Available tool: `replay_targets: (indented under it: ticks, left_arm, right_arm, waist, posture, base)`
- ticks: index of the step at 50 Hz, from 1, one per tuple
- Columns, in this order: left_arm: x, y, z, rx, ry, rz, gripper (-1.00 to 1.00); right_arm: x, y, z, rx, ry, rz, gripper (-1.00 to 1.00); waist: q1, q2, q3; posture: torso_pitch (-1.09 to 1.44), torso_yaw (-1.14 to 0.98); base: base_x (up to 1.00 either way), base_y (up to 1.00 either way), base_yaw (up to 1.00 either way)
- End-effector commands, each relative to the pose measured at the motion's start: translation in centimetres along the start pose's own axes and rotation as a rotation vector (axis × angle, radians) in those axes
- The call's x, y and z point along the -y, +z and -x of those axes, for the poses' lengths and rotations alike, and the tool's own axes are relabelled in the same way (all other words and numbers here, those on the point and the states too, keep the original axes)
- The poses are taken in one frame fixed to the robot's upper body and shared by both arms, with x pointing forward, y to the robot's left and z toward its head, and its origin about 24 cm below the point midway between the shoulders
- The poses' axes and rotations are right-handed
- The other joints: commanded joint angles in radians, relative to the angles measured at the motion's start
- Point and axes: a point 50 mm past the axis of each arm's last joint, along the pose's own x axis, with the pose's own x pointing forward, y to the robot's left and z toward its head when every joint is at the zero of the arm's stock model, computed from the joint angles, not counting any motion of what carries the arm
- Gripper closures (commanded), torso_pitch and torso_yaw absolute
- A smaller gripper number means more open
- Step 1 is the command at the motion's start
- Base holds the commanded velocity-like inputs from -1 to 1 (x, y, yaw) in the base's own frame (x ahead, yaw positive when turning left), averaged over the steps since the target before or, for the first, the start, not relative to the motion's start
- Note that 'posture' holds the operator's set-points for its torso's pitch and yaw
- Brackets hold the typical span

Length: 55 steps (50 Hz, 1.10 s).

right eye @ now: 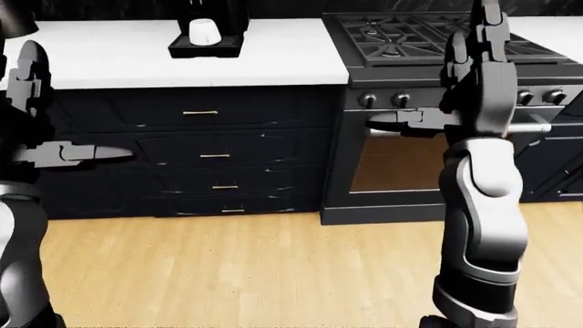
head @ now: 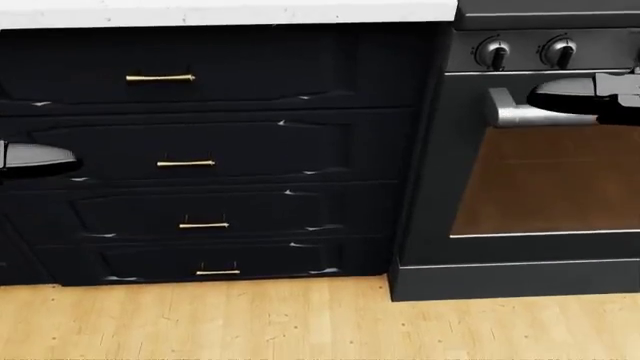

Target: Pick the mug from under the coffee machine dispenser and place it on the counter.

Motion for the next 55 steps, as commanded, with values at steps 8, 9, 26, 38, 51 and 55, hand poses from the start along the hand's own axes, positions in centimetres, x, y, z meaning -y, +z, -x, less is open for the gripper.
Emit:
replay_targets:
  ticks: [8, 9, 26, 38, 51, 55]
  left_arm:
    - [-0.38, 1.71, -0.16, 0.080, 0.012, -0.012, -1.00]
    - [-0.39, 1.72, -0.16, 0.080, 0.012, -0.013, -1.00]
    - [-0.67, 2.22, -0.28, 0.091, 0.019, -0.023, -1.00]
    - [-0.70, 2.30, -0.32, 0.092, 0.020, -0.024, -1.00]
    - [-0.61, 2.21, -0.25, 0.091, 0.015, -0.028, -1.00]
    - [-0.66, 2.23, -0.25, 0.091, 0.017, -0.028, -1.00]
  right_arm:
    - [0.19, 2.01, -0.18, 0.096, 0.007, 0.018, -1.00]
    - [0.19, 2.00, -0.16, 0.095, 0.007, 0.018, -1.00]
    - [0.30, 2.43, -0.12, 0.100, 0.013, 0.016, -1.00]
    - [0.39, 2.64, -0.24, 0.104, 0.014, 0.017, -1.00]
    - [0.47, 2.68, -0.23, 0.104, 0.015, 0.020, -1.00]
    - [0.44, 2.64, -0.22, 0.104, 0.017, 0.020, -1.00]
  waist:
    - [-0.001, -0.002, -0.021]
    - [-0.001, -0.002, -0.020]
    - [-0.003, 0.008, -0.028]
    - [-0.006, 0.021, -0.006]
    - [0.015, -0.010, -0.005]
    - [0.007, -0.053, -0.003]
  posture:
    - [0.00, 0.00]
    - [0.00, 0.00]
    - [0.00, 0.00]
    - [0.00, 0.00]
    - [0.00, 0.00]
    - [0.00, 0.00]
  base:
    - [0.00, 0.00, 0.00]
    - [0.02, 0.00, 0.00]
    - [0.03, 0.00, 0.00]
    - [0.17, 0.00, 0.00]
    - [0.20, 0.00, 0.00]
    - [0.20, 0.00, 0.00]
